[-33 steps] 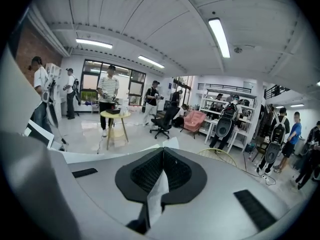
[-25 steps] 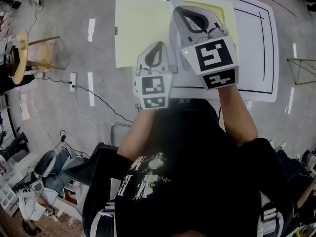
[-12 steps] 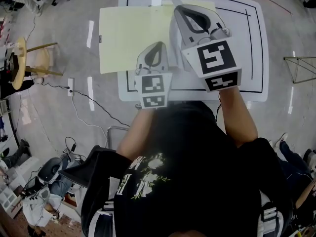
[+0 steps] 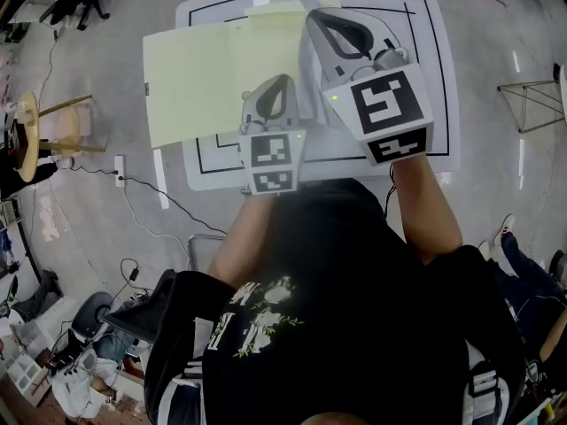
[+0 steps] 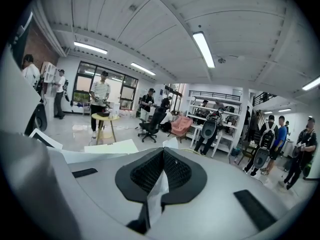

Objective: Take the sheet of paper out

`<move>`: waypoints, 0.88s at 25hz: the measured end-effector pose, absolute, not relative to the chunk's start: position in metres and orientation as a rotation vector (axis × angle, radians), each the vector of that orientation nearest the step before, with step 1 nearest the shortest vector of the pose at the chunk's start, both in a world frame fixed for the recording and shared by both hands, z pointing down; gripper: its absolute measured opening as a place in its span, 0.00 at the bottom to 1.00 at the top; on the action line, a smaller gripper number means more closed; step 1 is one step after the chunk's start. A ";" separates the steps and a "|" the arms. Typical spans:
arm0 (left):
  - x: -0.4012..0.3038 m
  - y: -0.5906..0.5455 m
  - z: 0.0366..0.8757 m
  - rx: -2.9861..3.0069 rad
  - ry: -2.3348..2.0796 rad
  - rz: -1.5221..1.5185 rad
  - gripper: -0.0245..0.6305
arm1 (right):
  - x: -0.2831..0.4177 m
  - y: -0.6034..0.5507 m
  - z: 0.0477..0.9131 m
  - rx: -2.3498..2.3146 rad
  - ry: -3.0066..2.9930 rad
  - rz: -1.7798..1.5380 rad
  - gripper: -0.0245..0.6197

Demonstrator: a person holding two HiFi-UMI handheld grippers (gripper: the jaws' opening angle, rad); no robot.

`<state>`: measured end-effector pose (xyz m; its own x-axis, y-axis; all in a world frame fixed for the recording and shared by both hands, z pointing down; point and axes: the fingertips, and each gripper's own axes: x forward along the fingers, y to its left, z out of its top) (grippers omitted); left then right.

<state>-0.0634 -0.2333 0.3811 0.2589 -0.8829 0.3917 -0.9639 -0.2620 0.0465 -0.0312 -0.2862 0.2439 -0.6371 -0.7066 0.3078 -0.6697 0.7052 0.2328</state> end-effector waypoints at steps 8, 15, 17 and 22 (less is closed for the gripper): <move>-0.010 -0.241 0.388 2.295 -1.663 0.425 0.03 | 0.021 -0.290 0.252 1.104 -2.517 -0.129 0.04; 0.035 -0.242 0.391 2.320 -1.628 0.431 0.03 | 0.065 -0.291 0.255 1.129 -2.497 -0.127 0.04; 0.046 -0.242 0.391 2.328 -1.619 0.434 0.03 | 0.077 -0.291 0.256 1.140 -2.491 -0.127 0.04; 0.069 -0.250 0.396 2.344 -1.592 0.440 0.03 | 0.102 -0.299 0.261 1.164 -2.478 -0.118 0.04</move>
<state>0.0694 -0.2497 0.3963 0.3485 -0.8492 0.3968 -0.9324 -0.3574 0.0540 0.1023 -0.2991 0.2614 -0.5740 -0.7547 0.3177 -0.7211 0.6497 0.2407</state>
